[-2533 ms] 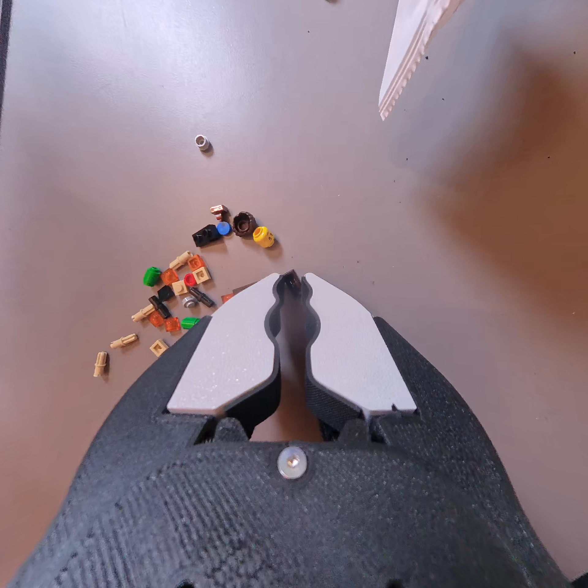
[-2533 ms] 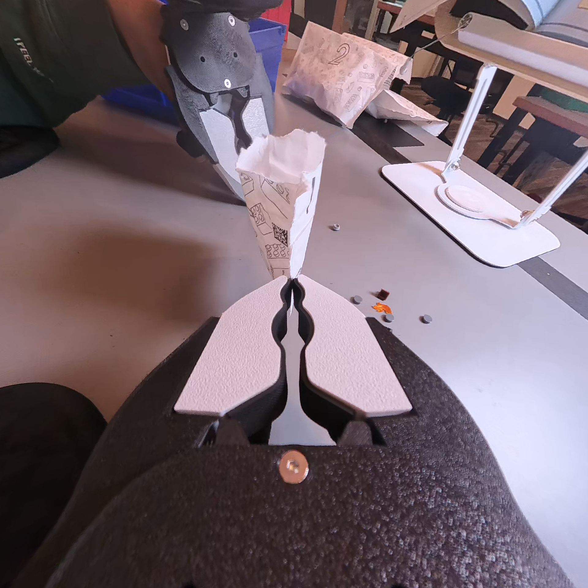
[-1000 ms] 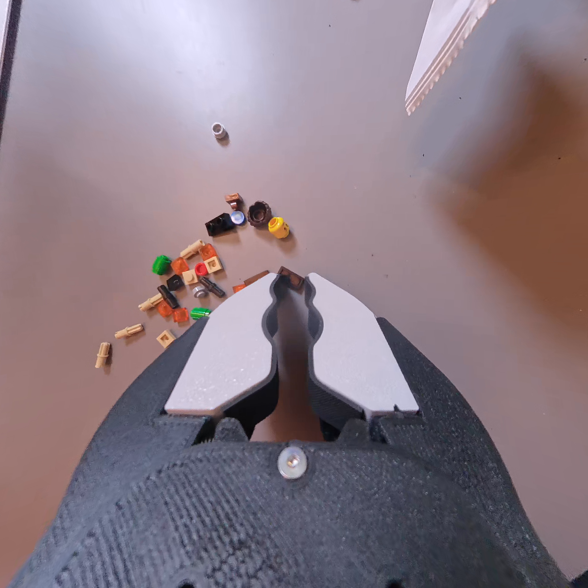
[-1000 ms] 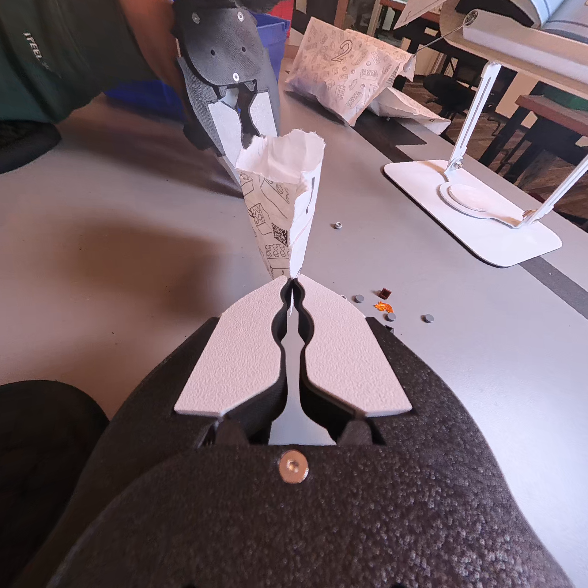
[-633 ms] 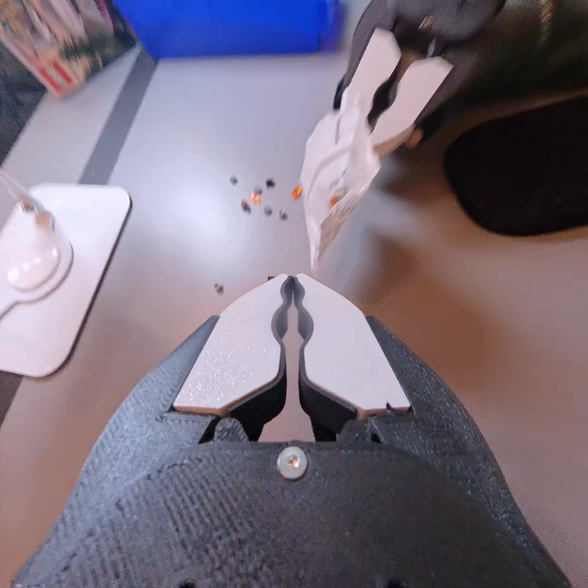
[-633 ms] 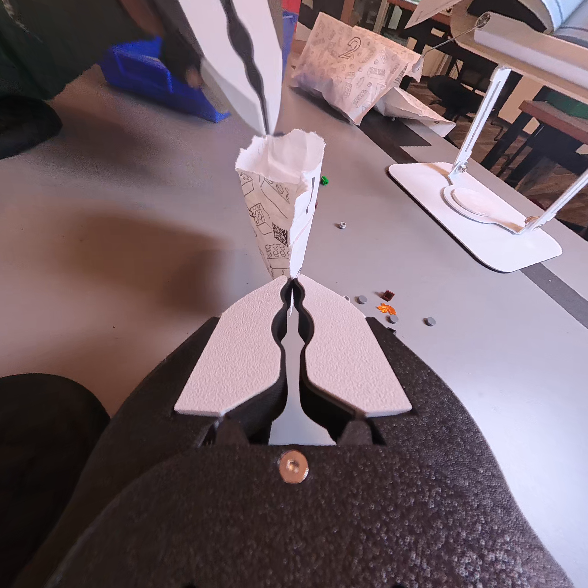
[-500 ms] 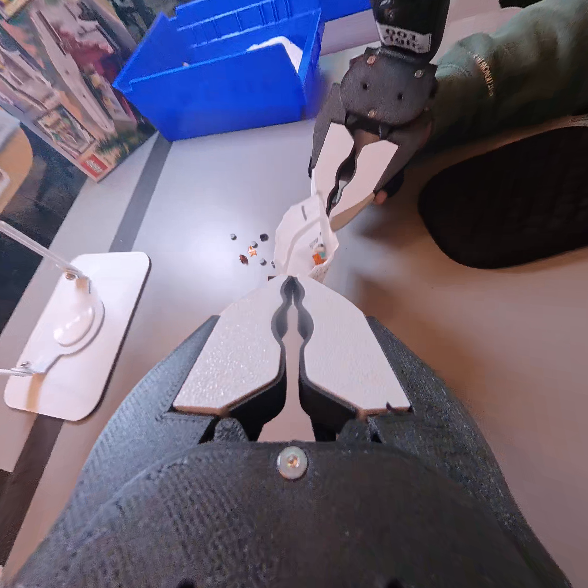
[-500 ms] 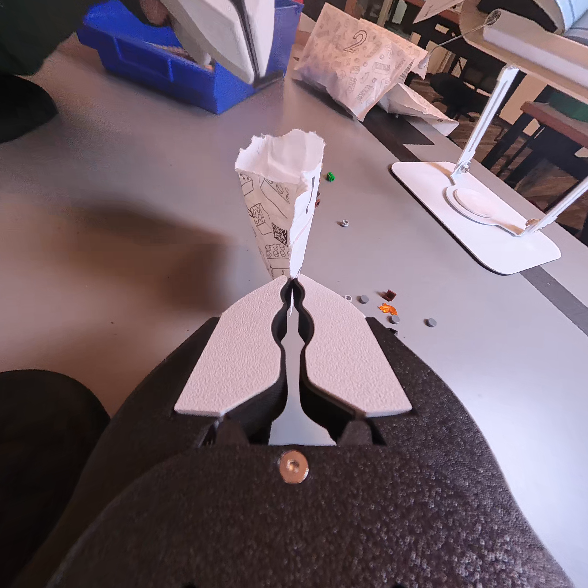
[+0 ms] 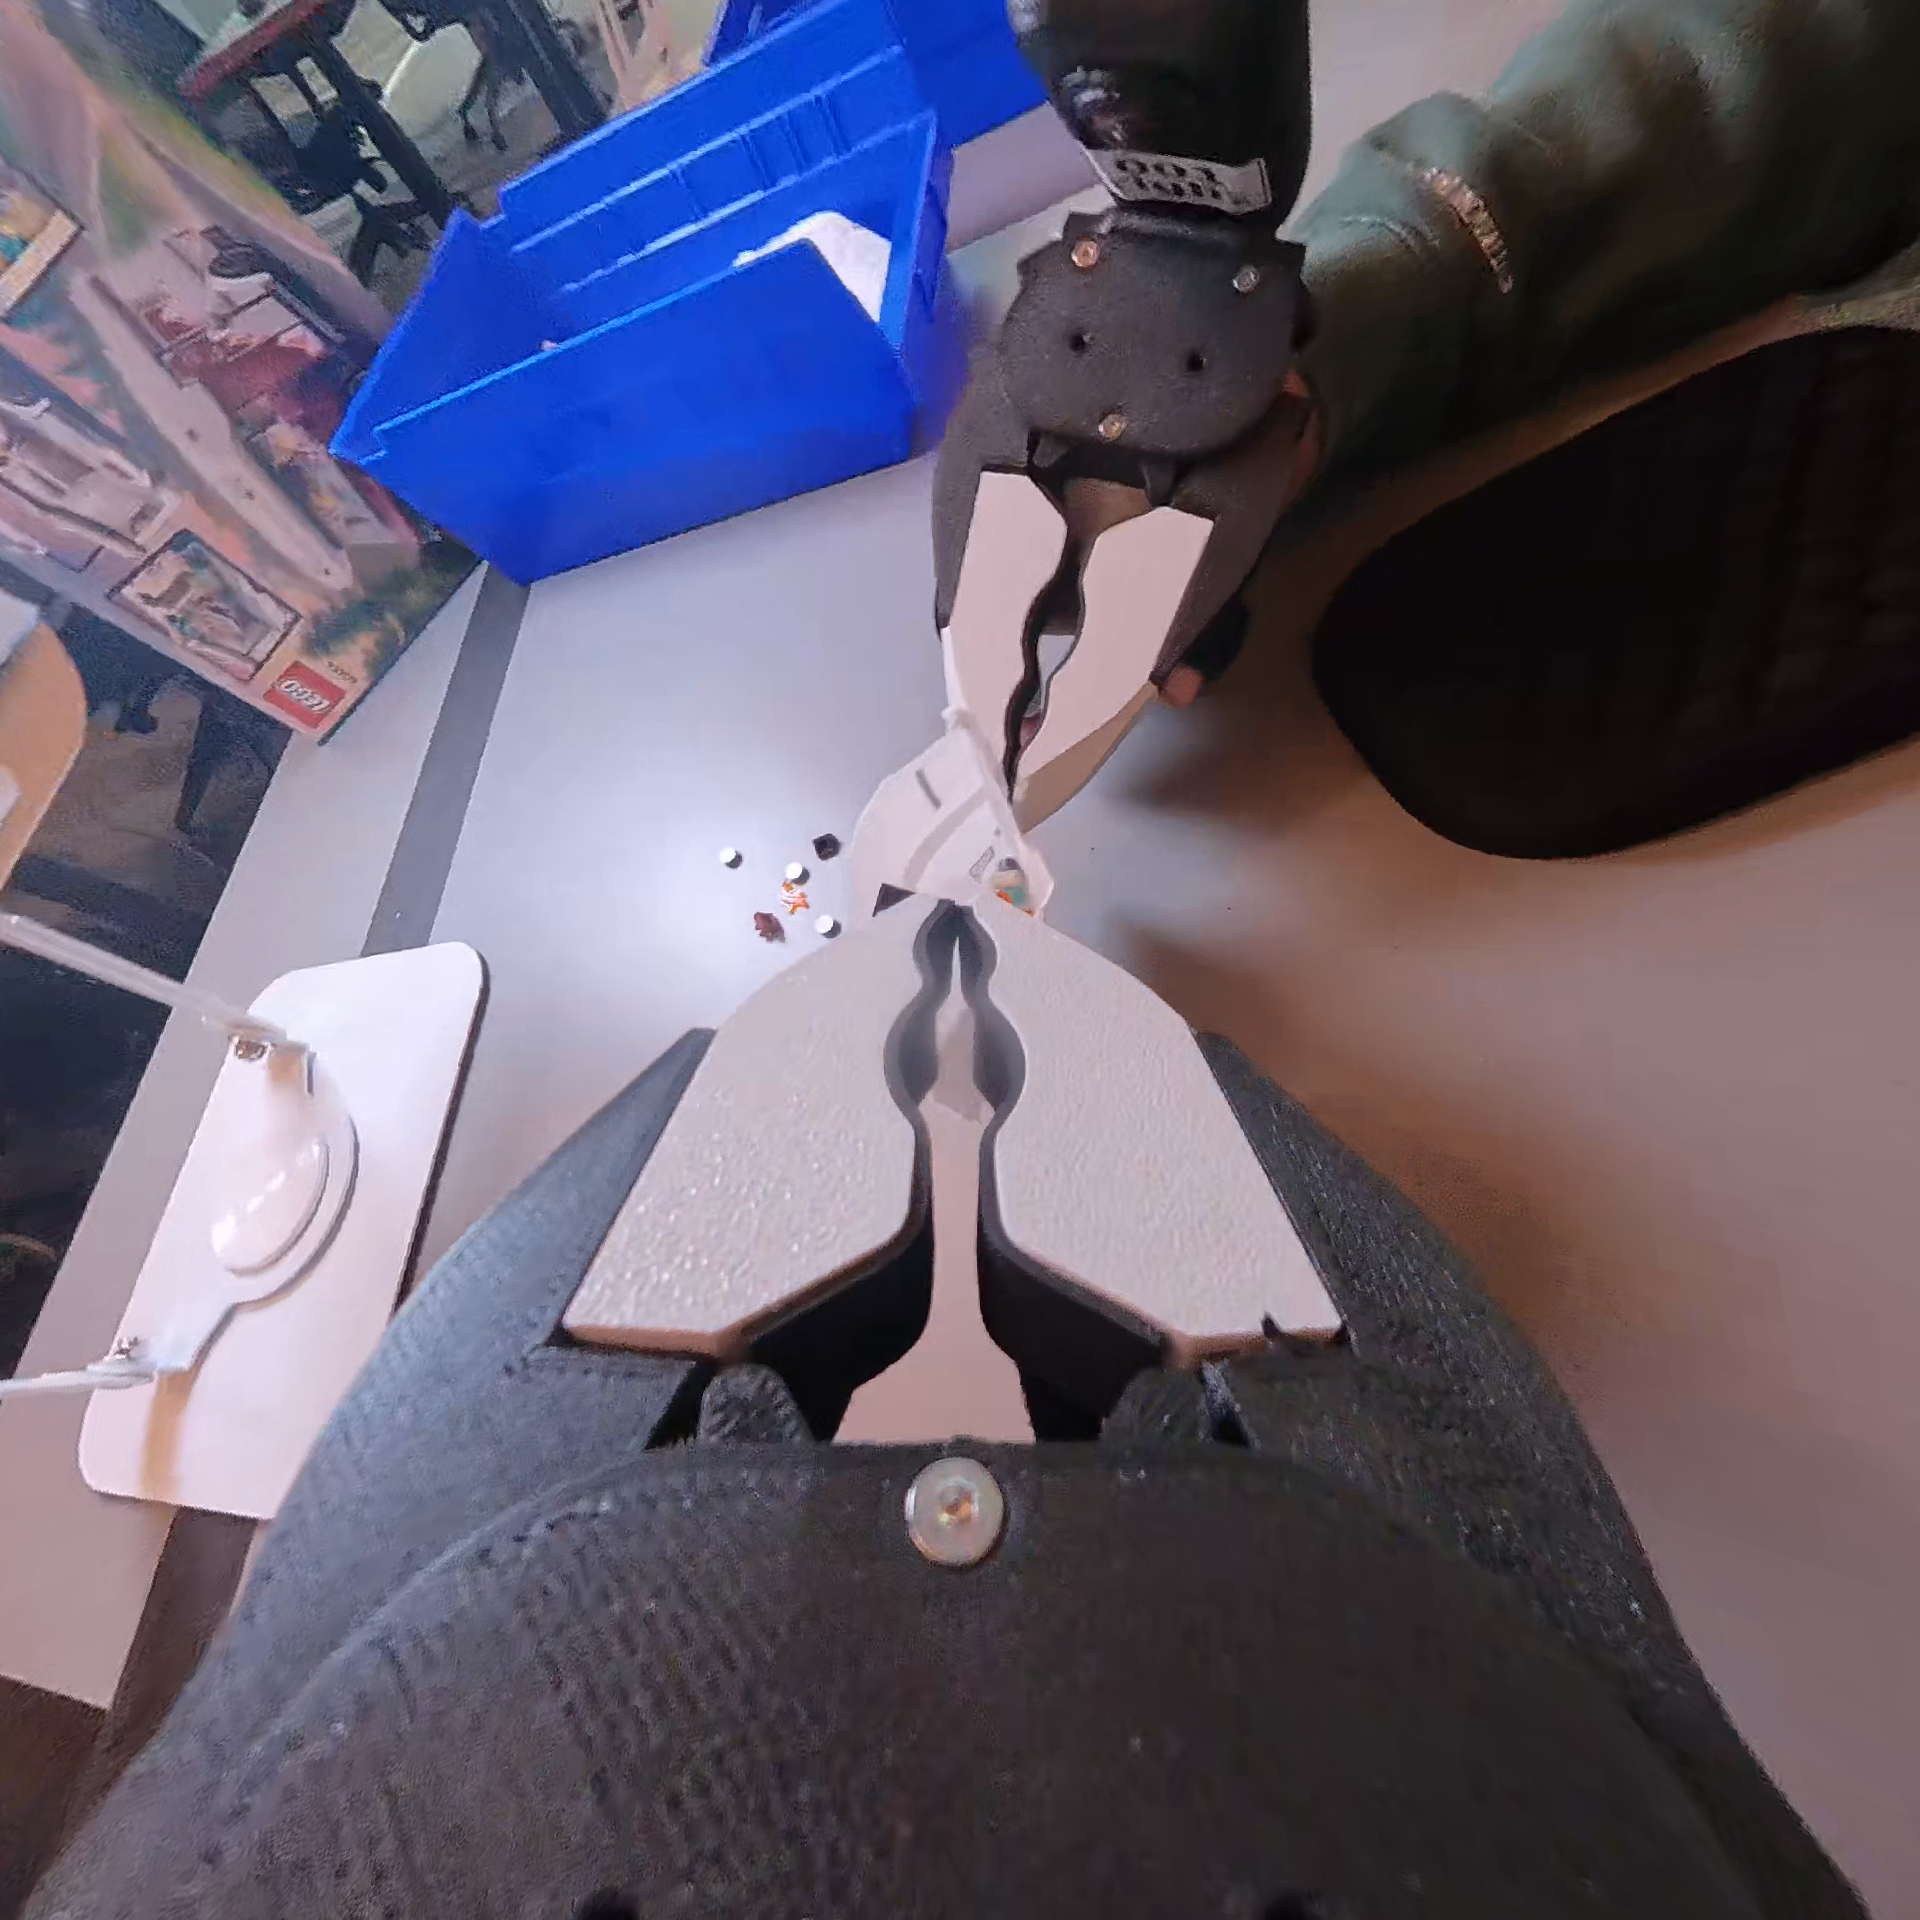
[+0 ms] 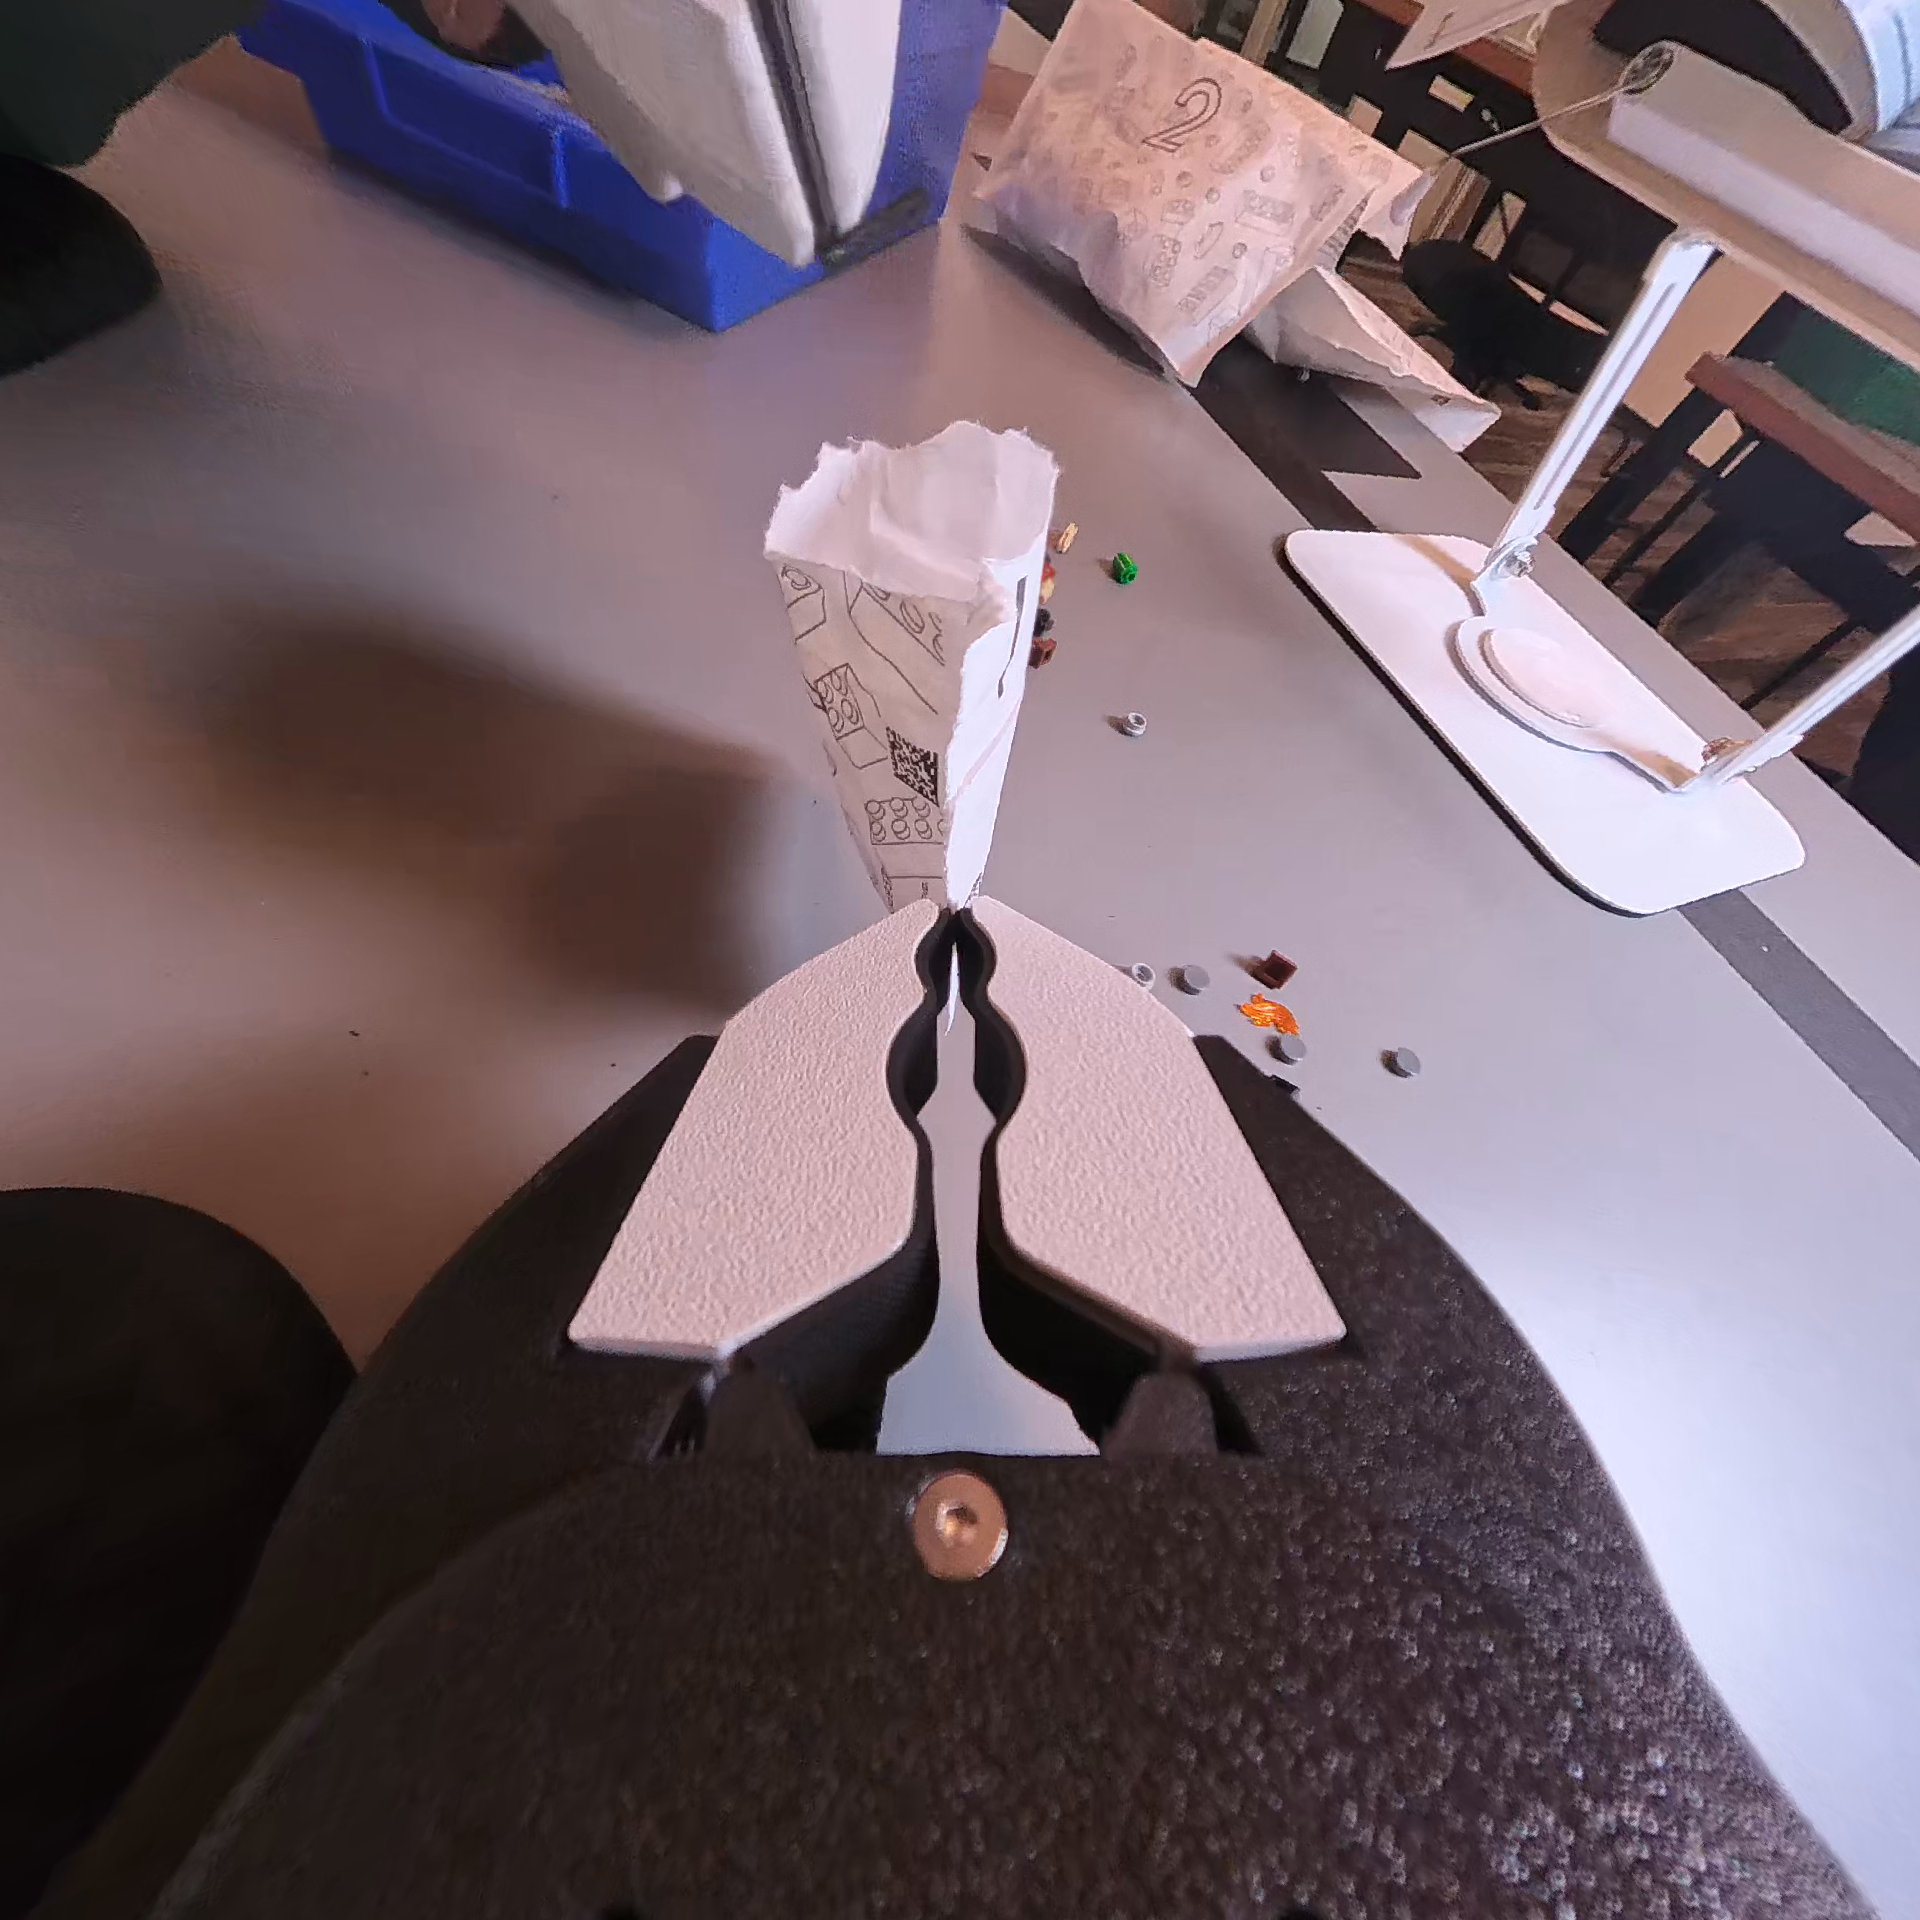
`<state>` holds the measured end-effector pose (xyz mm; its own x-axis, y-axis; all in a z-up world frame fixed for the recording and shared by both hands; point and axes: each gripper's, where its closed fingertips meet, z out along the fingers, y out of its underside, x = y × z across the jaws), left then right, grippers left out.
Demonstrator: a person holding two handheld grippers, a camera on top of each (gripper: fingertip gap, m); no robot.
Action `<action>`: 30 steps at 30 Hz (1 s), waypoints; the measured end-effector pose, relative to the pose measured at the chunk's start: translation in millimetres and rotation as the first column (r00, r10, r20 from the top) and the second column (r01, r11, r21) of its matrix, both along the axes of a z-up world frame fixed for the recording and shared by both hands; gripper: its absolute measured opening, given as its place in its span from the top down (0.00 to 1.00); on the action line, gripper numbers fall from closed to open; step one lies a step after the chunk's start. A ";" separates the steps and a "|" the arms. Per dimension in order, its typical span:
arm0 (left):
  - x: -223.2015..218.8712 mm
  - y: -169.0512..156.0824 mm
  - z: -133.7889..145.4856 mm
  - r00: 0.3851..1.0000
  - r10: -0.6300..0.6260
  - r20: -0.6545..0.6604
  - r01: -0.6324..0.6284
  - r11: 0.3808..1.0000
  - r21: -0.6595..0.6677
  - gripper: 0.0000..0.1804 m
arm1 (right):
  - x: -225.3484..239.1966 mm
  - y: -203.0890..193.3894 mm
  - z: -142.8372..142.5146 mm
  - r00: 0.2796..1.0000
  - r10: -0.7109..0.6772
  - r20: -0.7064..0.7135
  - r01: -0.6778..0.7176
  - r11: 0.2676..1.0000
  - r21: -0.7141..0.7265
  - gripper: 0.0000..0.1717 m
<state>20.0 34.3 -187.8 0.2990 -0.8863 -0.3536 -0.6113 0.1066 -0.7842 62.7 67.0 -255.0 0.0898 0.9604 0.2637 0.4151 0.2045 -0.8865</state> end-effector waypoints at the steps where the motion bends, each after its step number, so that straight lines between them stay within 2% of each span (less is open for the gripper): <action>1: 4.2 -1.9 -4.9 1.000 -0.011 -0.024 0.011 1.000 0.006 0.98 | -0.4 -1.2 0.3 1.000 0.004 -0.001 -0.004 1.000 0.006 1.00; 6: 6.8 -0.7 -21.1 0.997 -0.010 -0.071 0.010 1.000 -0.006 0.88 | -1.2 -4.5 2.0 1.000 0.019 -0.014 -0.019 1.000 0.009 1.00; 10: -4.3 3.5 -6.6 0.999 0.018 -0.042 -0.017 1.000 0.022 0.88 | -0.3 -2.9 4.2 0.999 0.015 -0.030 -0.015 1.000 -0.011 1.00; 13: -33.2 18.4 1.4 0.991 0.125 -0.048 -0.124 0.992 0.017 0.88 | 0.7 -0.7 6.5 0.999 0.008 -0.047 -0.009 0.999 -0.032 1.00; 15: -66.8 32.7 -14.3 0.963 0.235 -0.131 -0.243 0.969 -0.047 0.83 | 1.3 0.6 7.8 0.998 0.003 -0.057 -0.006 0.999 -0.042 1.00; 17: -102.8 44.6 -43.9 0.915 0.328 -0.234 -0.363 0.924 -0.125 0.74 | 1.5 1.4 8.2 0.998 0.000 -0.060 -0.003 0.999 -0.051 1.00; 22: -144.5 57.7 -106.7 0.843 0.431 -0.322 -0.524 0.792 -0.312 0.58 | 1.9 1.7 8.3 0.998 -0.001 -0.061 -0.002 0.999 -0.052 1.00; 24: -145.9 55.2 -117.4 0.837 0.421 -0.349 -0.532 0.774 -0.342 0.58 | 2.3 1.7 8.0 0.998 0.000 -0.058 -0.003 0.999 -0.053 1.00; 27: -144.2 54.9 -117.2 0.835 0.422 -0.352 -0.535 0.771 -0.345 0.66 | 2.7 1.9 8.1 0.998 0.001 -0.059 -0.004 0.998 -0.058 1.00; 30: -140.0 48.9 -118.0 0.848 0.395 -0.354 -0.515 0.774 -0.369 0.78 | 3.2 1.8 7.8 0.998 0.000 -0.056 -0.003 0.998 -0.056 1.00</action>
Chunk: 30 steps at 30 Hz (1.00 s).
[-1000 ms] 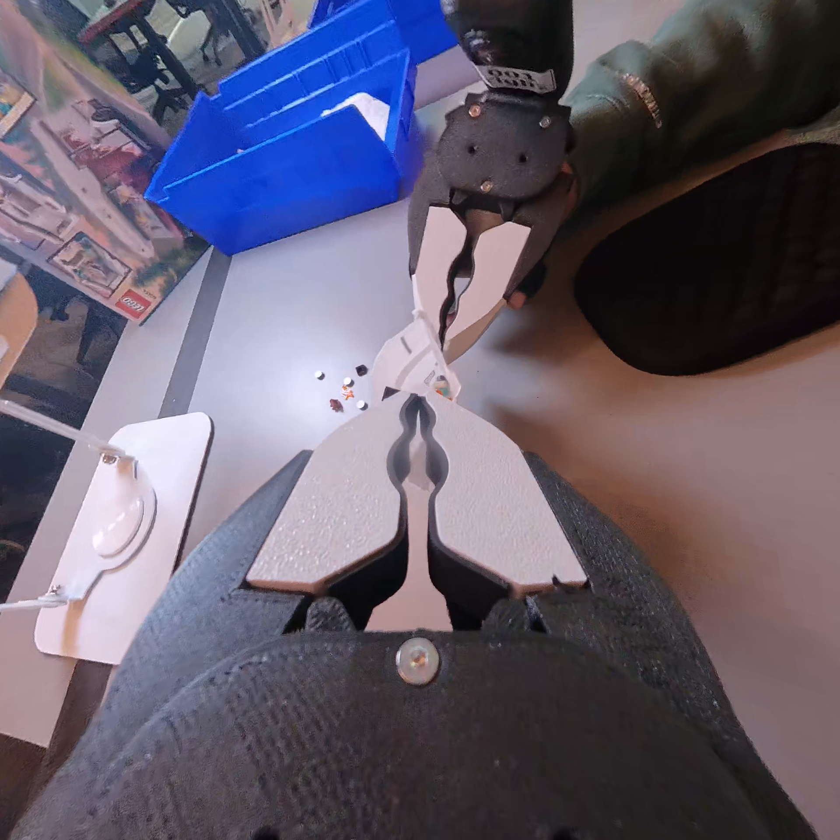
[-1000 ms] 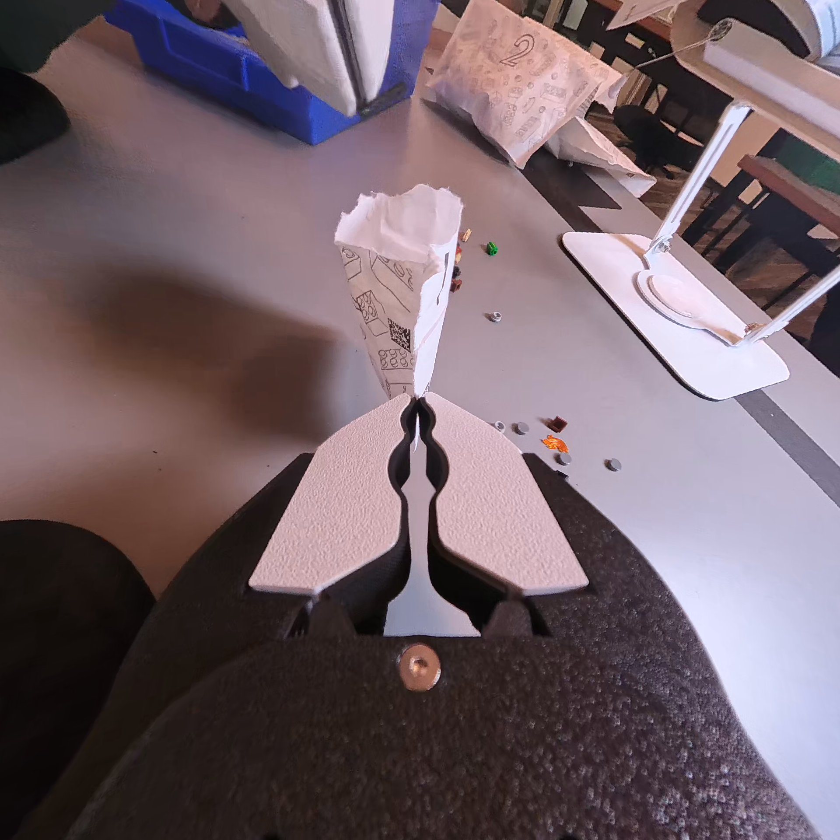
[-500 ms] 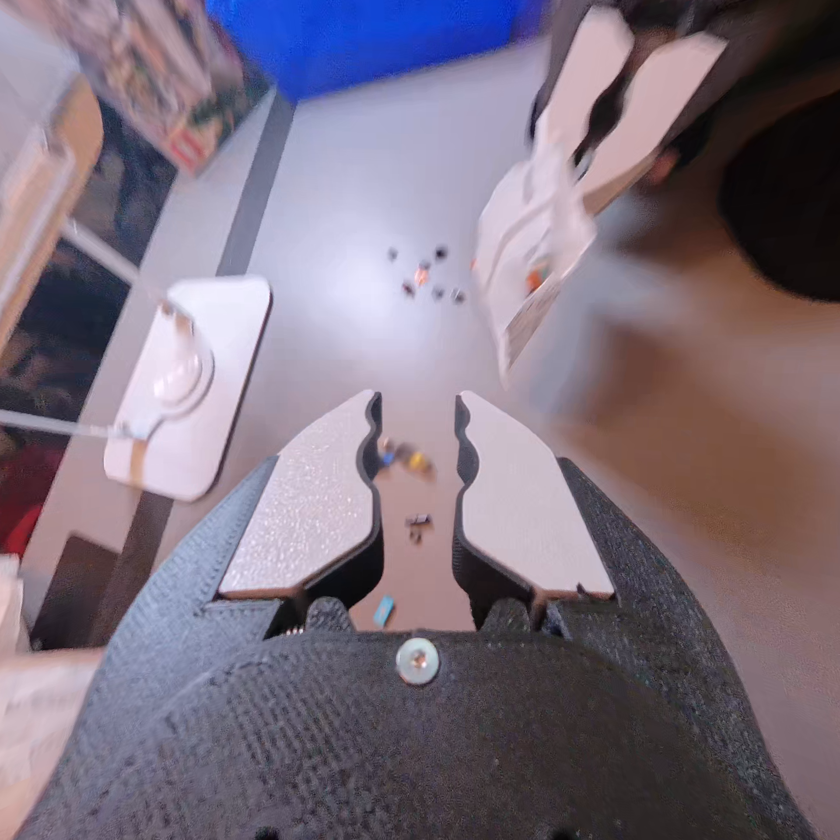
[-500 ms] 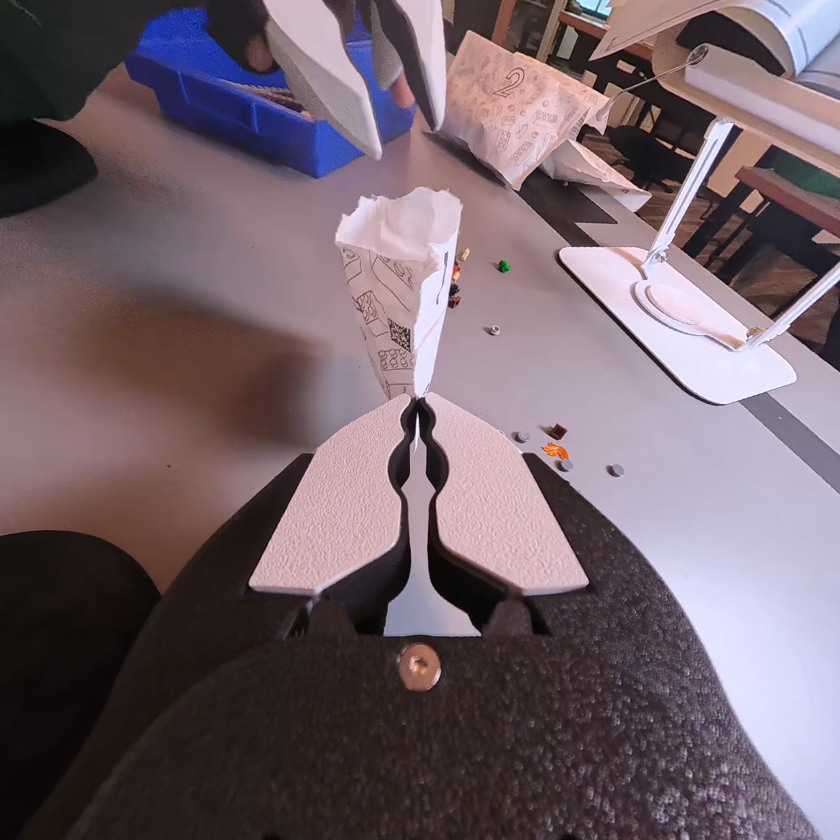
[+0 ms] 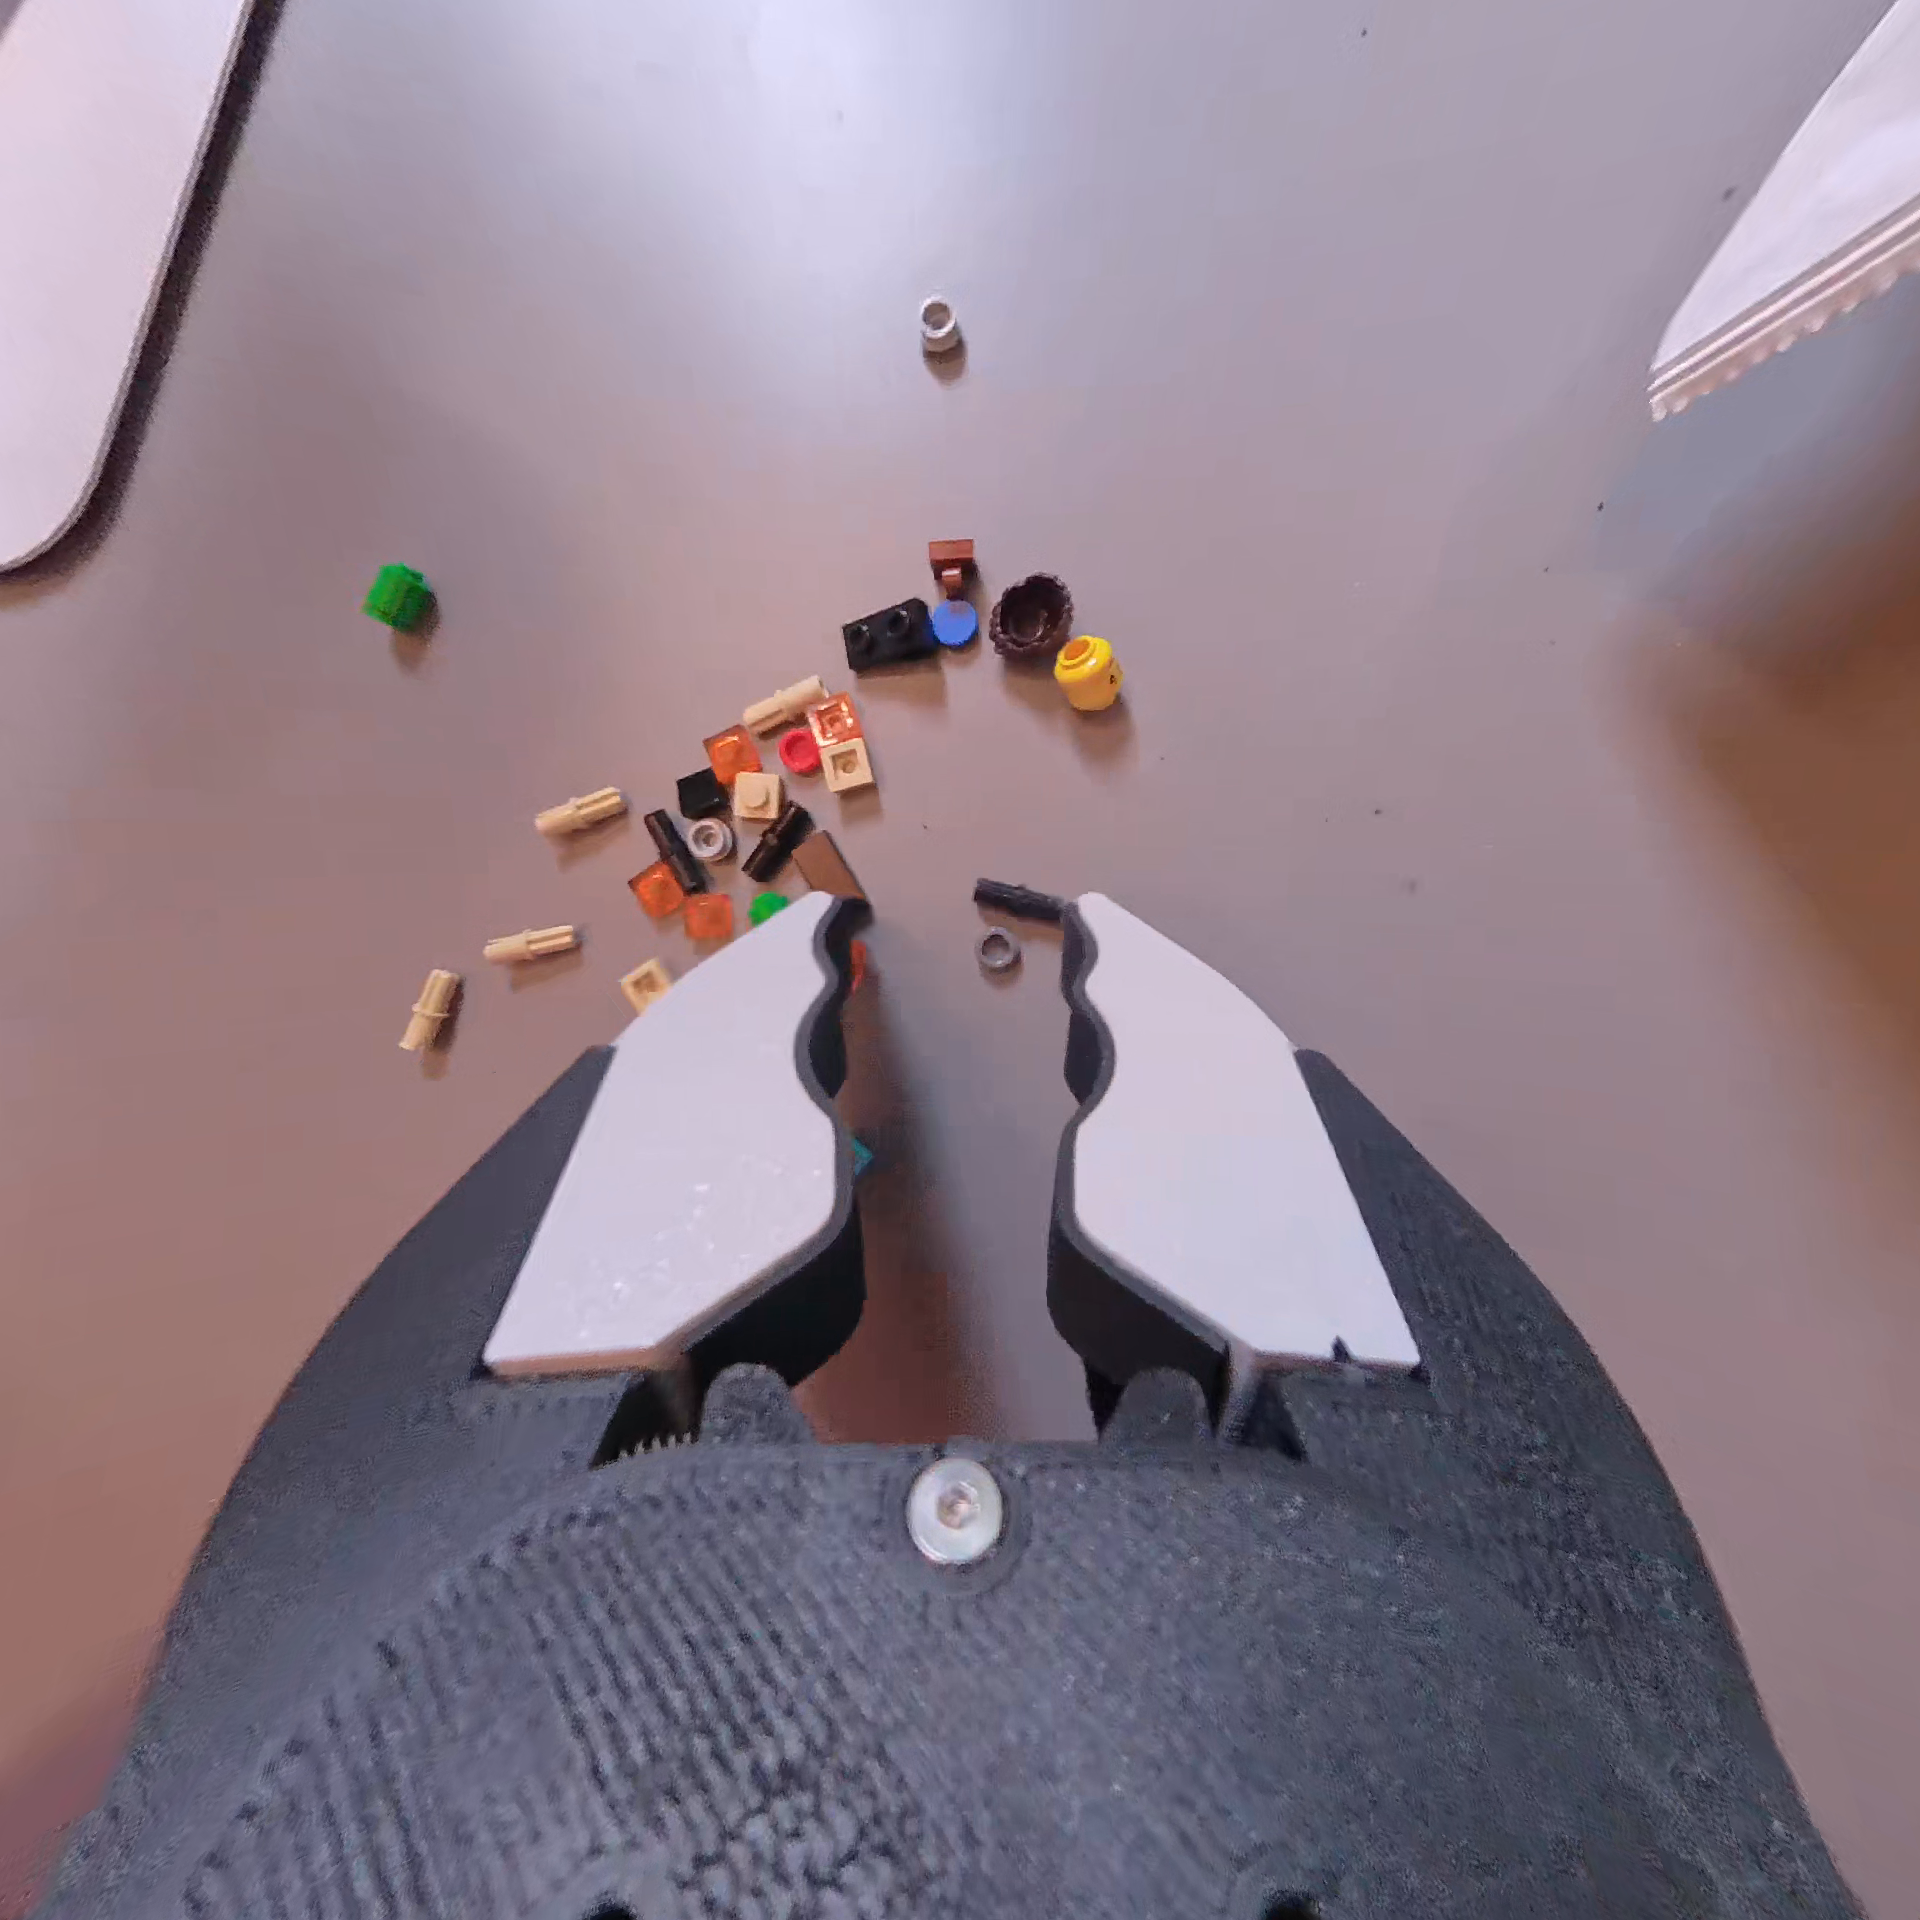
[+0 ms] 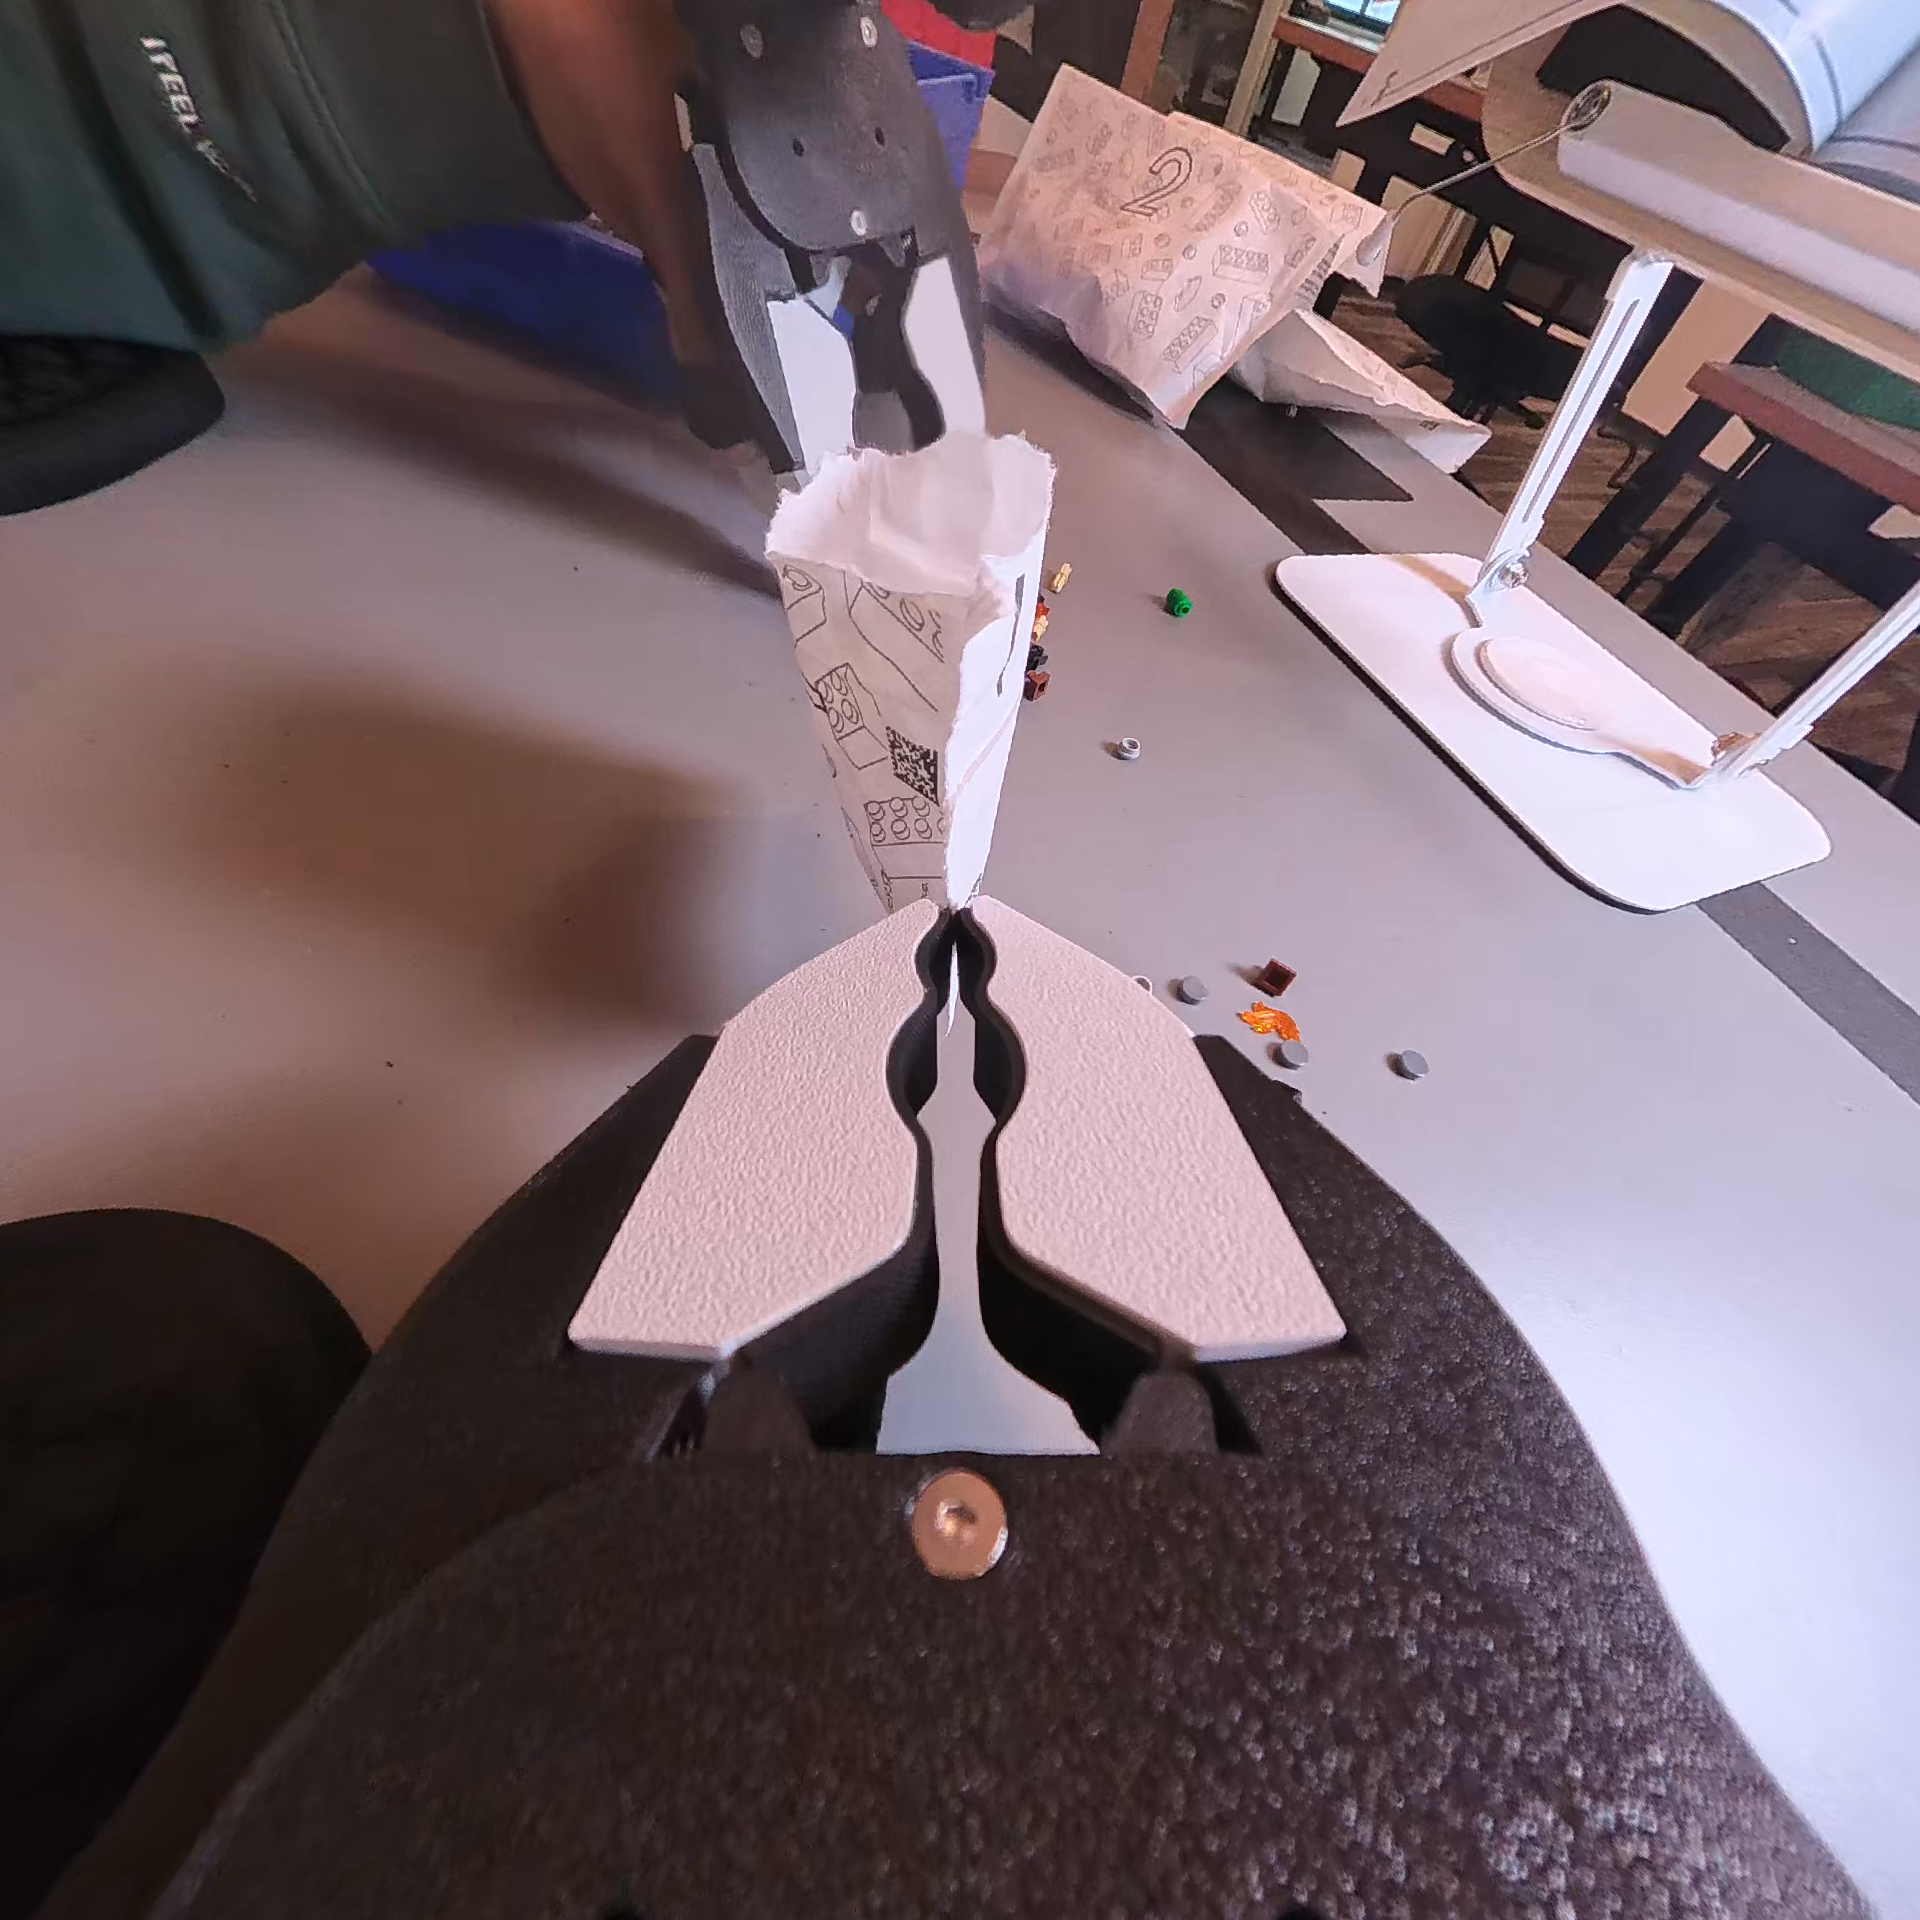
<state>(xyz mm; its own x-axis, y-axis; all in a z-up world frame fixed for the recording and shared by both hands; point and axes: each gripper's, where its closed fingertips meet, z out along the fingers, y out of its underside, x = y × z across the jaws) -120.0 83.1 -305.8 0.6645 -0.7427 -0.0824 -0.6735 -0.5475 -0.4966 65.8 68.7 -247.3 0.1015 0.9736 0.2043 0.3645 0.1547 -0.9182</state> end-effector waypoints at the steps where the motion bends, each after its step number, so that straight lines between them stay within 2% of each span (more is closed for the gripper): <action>1: 1.9 -1.8 -0.3 1.000 -0.002 0.015 0.002 1.000 -0.012 0.80 | -0.1 -0.1 -0.2 1.000 0.000 0.002 0.000 1.000 0.001 1.00; 12: 8.6 -9.6 -1.0 0.997 -0.048 0.058 0.051 0.998 -0.046 0.91 | 0.1 1.1 0.3 1.000 -0.004 -0.003 0.004 1.000 -0.010 1.00; 16: 8.7 -9.9 -1.0 0.997 -0.048 0.060 0.051 0.998 -0.049 0.92 | -0.1 0.8 0.0 1.000 -0.003 0.000 0.003 1.000 -0.006 1.00; 17: 8.6 -10.9 -1.4 0.997 -0.057 0.056 0.060 0.997 -0.051 1.00 | -0.1 0.9 0.0 1.000 -0.003 0.000 0.003 1.000 -0.006 1.00; 18: 8.8 -10.5 -1.4 0.997 -0.067 0.049 0.069 0.997 -0.040 1.00 | 0.0 1.0 0.0 1.000 -0.003 0.000 0.003 1.000 -0.007 1.00; 24: 15.7 -14.2 0.2 0.991 -0.118 0.066 0.120 0.992 -0.032 1.00 | 0.0 0.6 0.2 1.000 -0.001 -0.001 0.001 1.000 -0.006 1.00; 25: 20.0 -14.4 2.7 0.988 -0.124 0.090 0.127 0.992 -0.024 0.98 | 0.0 0.6 0.3 1.000 -0.001 -0.002 0.001 1.000 -0.006 1.00; 27: 32.5 -15.0 9.4 0.979 -0.129 0.155 0.134 0.991 -0.018 0.88 | 0.0 0.7 0.3 1.000 -0.001 -0.002 0.001 1.000 -0.008 1.00; 30: 55.7 -14.1 11.9 0.968 -0.129 0.214 0.133 0.991 0.000 0.84 | 0.0 1.1 0.2 1.000 -0.002 -0.002 0.002 1.000 -0.012 1.00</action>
